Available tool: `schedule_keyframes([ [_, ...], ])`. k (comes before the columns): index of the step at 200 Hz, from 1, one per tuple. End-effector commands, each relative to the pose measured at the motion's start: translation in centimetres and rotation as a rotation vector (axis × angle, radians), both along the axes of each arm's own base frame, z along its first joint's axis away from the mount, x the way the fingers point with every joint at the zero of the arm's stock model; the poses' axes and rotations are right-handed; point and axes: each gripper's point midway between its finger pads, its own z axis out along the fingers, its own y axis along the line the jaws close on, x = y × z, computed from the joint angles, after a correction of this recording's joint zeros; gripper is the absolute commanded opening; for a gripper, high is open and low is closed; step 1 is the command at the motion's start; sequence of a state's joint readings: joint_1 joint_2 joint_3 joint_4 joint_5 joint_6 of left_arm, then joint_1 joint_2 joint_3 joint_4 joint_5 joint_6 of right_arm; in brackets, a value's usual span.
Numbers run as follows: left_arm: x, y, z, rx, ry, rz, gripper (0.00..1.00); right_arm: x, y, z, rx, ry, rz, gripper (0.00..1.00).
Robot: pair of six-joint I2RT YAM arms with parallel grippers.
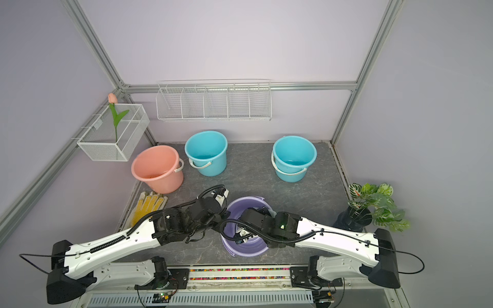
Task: Wipe the inside of the bucket with a cloth
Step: Wipe the dirt from the inside of the bucket.
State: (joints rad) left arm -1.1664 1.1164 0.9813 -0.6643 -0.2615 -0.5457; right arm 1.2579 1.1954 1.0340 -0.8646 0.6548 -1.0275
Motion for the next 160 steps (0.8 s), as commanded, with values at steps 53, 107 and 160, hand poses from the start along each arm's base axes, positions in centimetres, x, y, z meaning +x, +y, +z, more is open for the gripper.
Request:
schedule_keyframes([
  [53,0.0,-0.2,1.7,-0.073,-0.036,-0.006,0.00,-2.7,1.4,-7.2,0.060,0.290,-0.017,0.07],
  [107,-0.4,-0.6,1.9,-0.121,-0.031,-0.024,0.00,-2.5,1.9,-11.8,0.127,0.396,-0.060,0.07],
  [160,-0.5,-0.6,1.9,-0.123,-0.027,-0.024,0.00,-1.9,1.8,-15.6,0.160,0.426,-0.109,0.07],
])
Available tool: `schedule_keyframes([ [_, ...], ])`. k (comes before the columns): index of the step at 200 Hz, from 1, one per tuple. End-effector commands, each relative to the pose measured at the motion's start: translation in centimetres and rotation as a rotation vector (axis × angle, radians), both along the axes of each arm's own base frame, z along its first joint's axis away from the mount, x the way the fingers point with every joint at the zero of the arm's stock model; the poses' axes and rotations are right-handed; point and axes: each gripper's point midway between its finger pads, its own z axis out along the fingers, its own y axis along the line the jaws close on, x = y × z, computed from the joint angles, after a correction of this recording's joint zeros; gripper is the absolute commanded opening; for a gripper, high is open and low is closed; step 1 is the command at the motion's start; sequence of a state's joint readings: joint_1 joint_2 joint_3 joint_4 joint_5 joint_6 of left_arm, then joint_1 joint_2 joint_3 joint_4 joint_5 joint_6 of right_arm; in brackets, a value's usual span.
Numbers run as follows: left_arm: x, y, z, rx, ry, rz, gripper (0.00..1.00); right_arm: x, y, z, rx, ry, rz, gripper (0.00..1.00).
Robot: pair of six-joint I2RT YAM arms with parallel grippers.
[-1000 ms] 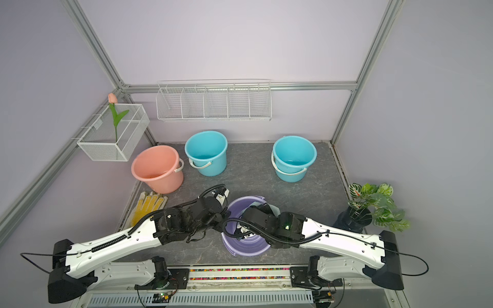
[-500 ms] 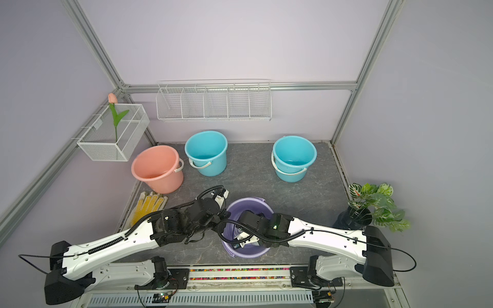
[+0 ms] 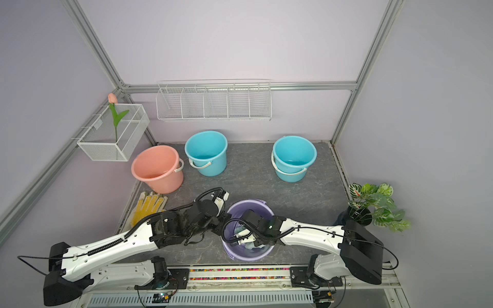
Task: Wipe the inside of the bucket with a cloth
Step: Wipe the dirt from the inside of the bucket.
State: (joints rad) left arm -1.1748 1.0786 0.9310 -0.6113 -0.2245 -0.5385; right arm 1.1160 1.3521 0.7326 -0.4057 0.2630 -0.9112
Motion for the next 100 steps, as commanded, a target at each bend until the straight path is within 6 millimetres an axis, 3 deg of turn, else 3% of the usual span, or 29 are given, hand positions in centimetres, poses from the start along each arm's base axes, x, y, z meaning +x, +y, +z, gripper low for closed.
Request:
schedule_keyframes([
  [1,0.4,-0.3,2.1,-0.080,-0.029,0.016,0.00,-0.9,-1.3,-3.2,-0.035,0.078,-0.034,0.07],
  [20,0.4,-0.2,2.2,-0.081,-0.030,0.017,0.00,-1.0,-1.6,-3.8,-0.037,0.089,-0.050,0.07],
  [39,0.4,-0.3,2.2,-0.081,-0.030,0.017,0.00,-1.0,-1.6,-2.9,-0.019,0.085,-0.060,0.07],
  [100,0.6,-0.2,1.9,-0.072,-0.034,0.027,0.00,-1.2,-0.4,6.8,0.282,0.077,-0.165,0.07],
])
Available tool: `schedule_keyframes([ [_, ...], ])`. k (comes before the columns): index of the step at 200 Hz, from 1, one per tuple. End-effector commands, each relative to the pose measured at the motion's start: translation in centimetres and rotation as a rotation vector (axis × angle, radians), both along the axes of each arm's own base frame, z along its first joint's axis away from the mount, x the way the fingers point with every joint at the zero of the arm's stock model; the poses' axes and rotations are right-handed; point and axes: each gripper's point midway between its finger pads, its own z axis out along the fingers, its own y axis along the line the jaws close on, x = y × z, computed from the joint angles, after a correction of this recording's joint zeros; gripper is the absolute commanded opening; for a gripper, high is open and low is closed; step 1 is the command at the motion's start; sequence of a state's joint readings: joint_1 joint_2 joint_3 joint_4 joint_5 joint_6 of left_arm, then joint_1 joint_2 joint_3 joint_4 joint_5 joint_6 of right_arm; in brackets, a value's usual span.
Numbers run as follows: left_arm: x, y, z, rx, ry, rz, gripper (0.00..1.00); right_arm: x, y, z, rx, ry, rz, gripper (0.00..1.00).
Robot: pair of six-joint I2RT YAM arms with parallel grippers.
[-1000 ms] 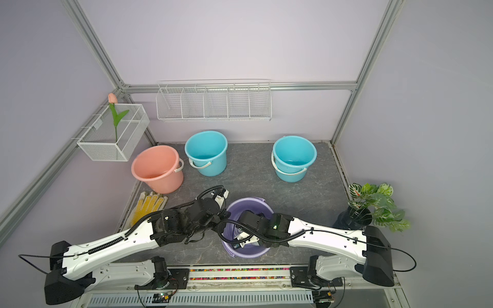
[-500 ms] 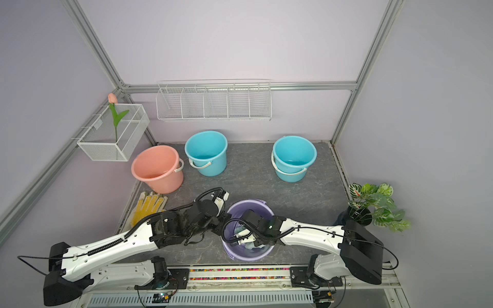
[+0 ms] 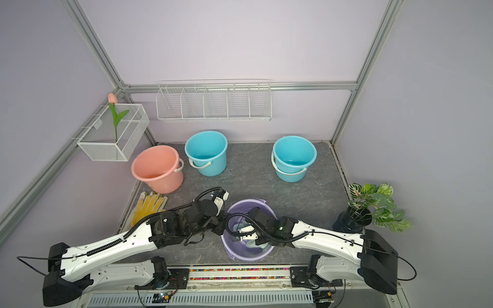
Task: Wipe the inside of the bucket with a cloth
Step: Wipe the dirt from the inside of the bucket.
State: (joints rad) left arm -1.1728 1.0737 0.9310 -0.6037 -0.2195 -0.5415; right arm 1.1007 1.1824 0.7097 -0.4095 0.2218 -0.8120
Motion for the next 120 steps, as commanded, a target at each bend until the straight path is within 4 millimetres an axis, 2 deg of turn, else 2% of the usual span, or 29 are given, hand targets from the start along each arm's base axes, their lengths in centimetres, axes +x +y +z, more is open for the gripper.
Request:
schedule_keyframes([
  [1,0.6,-0.1,1.7,-0.058,-0.034,0.028,0.00,-1.0,-0.4,3.1,0.110,0.079,-0.083,0.07],
  [26,0.7,-0.1,1.8,-0.054,-0.041,0.030,0.00,-1.5,-0.8,6.2,0.238,0.150,-0.227,0.07],
  [47,0.7,0.0,1.7,-0.046,-0.046,0.032,0.00,-1.3,-1.5,8.5,0.345,0.223,-0.418,0.07],
  [51,0.7,0.0,1.7,-0.045,-0.046,0.032,0.00,-1.4,-1.9,8.5,0.349,0.240,-0.461,0.07],
  [54,0.8,0.0,1.7,-0.045,-0.046,0.032,0.00,-1.2,-1.8,9.6,0.381,0.248,-0.488,0.07],
  [66,0.8,0.1,1.6,-0.041,-0.046,0.034,0.00,-1.2,-2.6,10.7,0.413,0.289,-0.598,0.07],
  [86,0.8,0.3,1.7,-0.041,-0.047,0.039,0.00,-1.8,-3.9,11.5,0.427,0.362,-0.748,0.07],
  [104,0.8,0.4,1.7,-0.041,-0.053,0.043,0.00,-2.4,-4.3,12.0,0.443,0.425,-0.846,0.07],
  [120,0.8,0.4,1.9,-0.042,-0.056,0.041,0.00,-3.4,-4.8,11.5,0.396,0.490,-0.915,0.07],
])
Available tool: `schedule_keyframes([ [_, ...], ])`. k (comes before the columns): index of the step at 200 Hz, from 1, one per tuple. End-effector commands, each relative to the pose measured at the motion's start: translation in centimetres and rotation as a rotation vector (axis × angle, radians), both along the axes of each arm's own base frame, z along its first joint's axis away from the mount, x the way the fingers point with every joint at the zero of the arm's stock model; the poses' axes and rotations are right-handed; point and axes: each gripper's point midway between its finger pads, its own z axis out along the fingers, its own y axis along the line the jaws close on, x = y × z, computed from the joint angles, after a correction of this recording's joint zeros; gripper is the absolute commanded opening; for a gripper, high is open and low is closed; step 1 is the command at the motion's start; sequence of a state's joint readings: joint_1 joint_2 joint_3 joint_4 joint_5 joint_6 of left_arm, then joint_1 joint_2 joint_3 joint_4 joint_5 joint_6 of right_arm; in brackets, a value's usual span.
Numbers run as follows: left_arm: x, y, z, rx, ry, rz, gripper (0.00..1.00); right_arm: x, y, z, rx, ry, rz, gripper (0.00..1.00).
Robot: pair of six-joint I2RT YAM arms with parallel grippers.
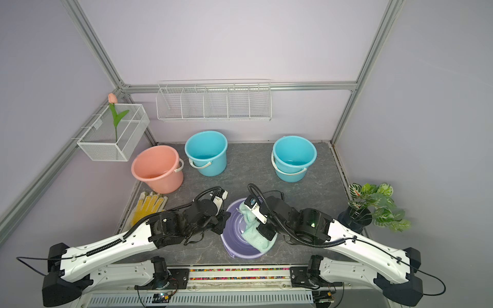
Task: Wipe the inside of the bucket with a cloth
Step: Wipe the dirt from the inside of the bucket.
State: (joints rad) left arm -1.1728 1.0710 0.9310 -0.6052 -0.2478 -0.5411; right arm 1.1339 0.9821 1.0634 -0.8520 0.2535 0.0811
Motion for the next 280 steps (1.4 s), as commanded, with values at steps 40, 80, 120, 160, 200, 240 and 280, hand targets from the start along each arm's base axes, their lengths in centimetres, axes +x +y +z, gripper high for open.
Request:
schedule_keyframes([
  [40,0.5,-0.1,1.9,-0.046,-0.040,0.013,0.00,-3.0,-1.6,-3.4,-0.133,0.334,-0.211,0.07],
  [80,0.5,-0.4,2.0,-0.048,-0.039,0.009,0.00,-2.7,-0.6,-5.7,-0.198,0.378,-0.243,0.07],
  [120,0.5,-0.4,2.0,-0.049,-0.038,0.007,0.00,-2.7,-0.1,-8.5,-0.266,0.408,-0.245,0.07],
  [160,0.5,-0.6,2.0,-0.054,-0.037,0.004,0.00,-2.0,0.1,-11.3,-0.339,0.401,-0.271,0.07],
  [200,0.5,-0.7,2.0,-0.055,-0.037,0.000,0.00,-0.3,1.3,-14.1,-0.329,0.342,-0.306,0.07],
  [240,0.5,-0.7,2.1,-0.056,-0.036,0.002,0.00,1.5,2.0,-16.5,-0.361,0.273,-0.338,0.07],
  [280,0.5,-0.7,2.2,-0.059,-0.035,0.002,0.00,2.3,2.3,-19.2,-0.390,0.247,-0.366,0.07],
])
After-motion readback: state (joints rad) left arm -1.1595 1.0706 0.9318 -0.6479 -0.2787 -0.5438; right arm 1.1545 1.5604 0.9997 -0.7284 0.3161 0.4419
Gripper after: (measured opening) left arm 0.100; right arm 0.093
